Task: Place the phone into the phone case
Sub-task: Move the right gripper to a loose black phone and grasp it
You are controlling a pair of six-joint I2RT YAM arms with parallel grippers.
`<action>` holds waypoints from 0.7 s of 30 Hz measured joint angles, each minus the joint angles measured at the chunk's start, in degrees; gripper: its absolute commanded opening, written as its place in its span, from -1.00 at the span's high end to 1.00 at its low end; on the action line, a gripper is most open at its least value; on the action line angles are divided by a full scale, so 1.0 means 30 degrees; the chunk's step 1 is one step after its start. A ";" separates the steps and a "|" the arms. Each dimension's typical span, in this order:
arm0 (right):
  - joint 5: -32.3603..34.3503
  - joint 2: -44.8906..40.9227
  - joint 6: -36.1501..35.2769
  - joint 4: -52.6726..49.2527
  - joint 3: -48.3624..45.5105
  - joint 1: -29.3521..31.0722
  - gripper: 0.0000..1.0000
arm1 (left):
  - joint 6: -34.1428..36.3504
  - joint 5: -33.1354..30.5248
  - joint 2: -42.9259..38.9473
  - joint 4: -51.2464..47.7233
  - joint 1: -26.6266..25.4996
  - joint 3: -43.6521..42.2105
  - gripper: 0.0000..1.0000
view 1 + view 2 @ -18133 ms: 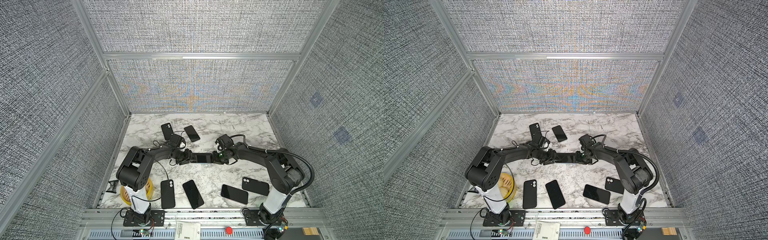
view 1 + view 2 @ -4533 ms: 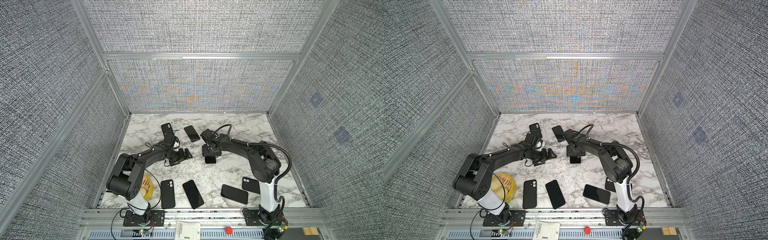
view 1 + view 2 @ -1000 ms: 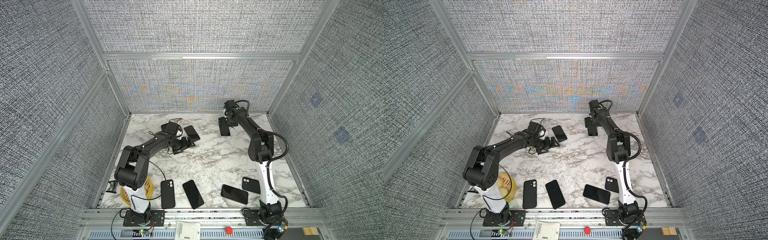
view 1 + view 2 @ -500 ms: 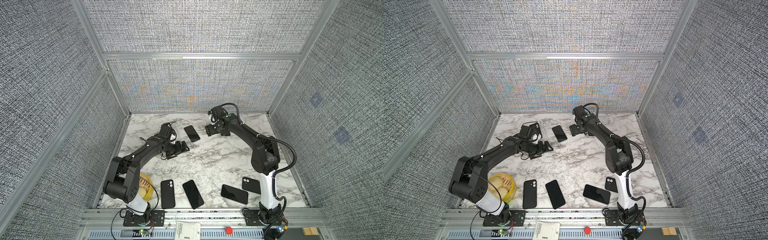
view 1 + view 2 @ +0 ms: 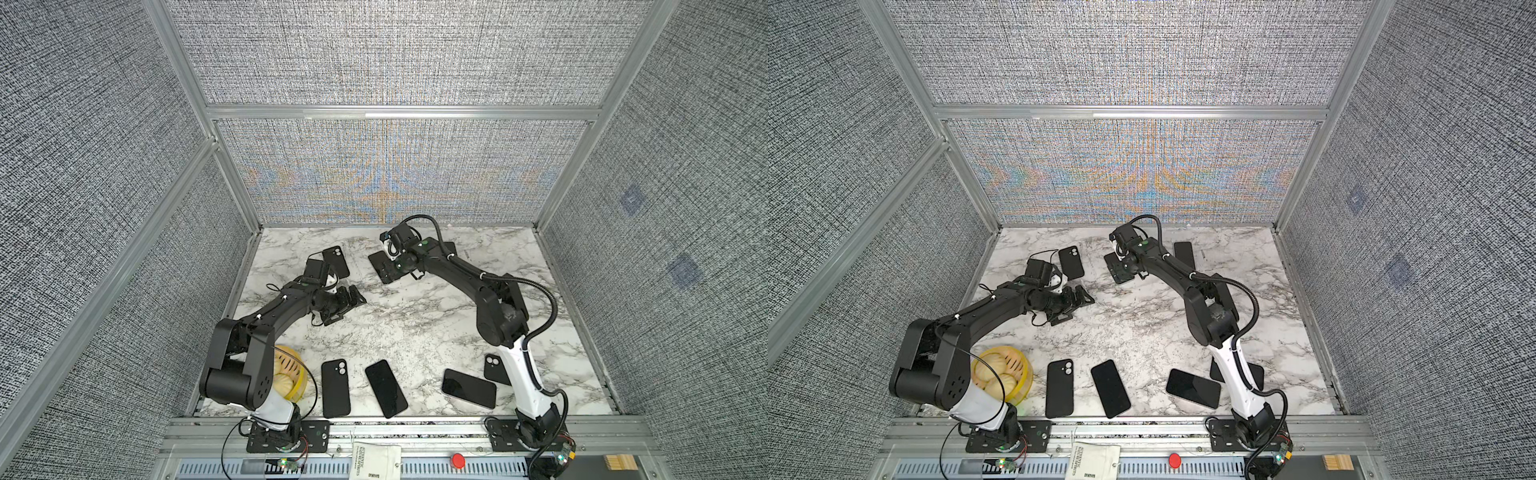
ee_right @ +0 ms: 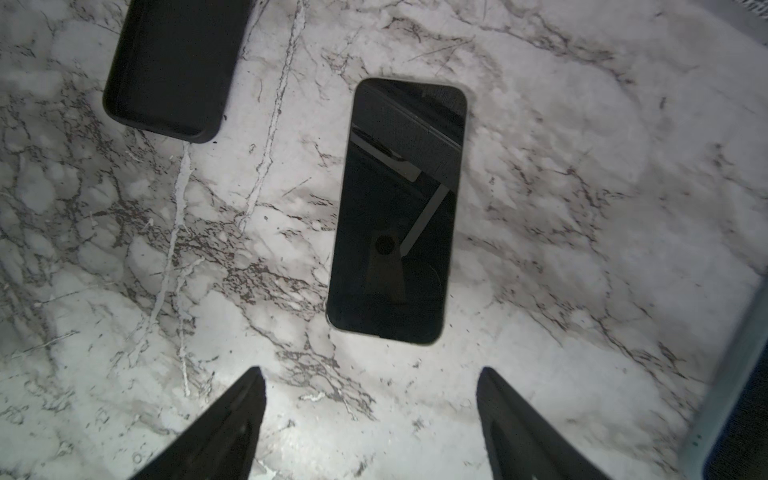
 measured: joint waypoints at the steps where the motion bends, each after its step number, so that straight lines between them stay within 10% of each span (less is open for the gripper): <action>1: 0.0015 0.0291 0.0022 -0.0066 0.0270 -0.0007 -0.65 | 0.0000 0.0073 0.0095 0.0058 0.0058 0.0000 -0.95; 21: 0.0794 0.4371 0.0670 -0.1821 0.4648 0.0036 -0.73 | -0.0233 0.0313 0.1545 0.0896 0.0153 0.0495 -0.94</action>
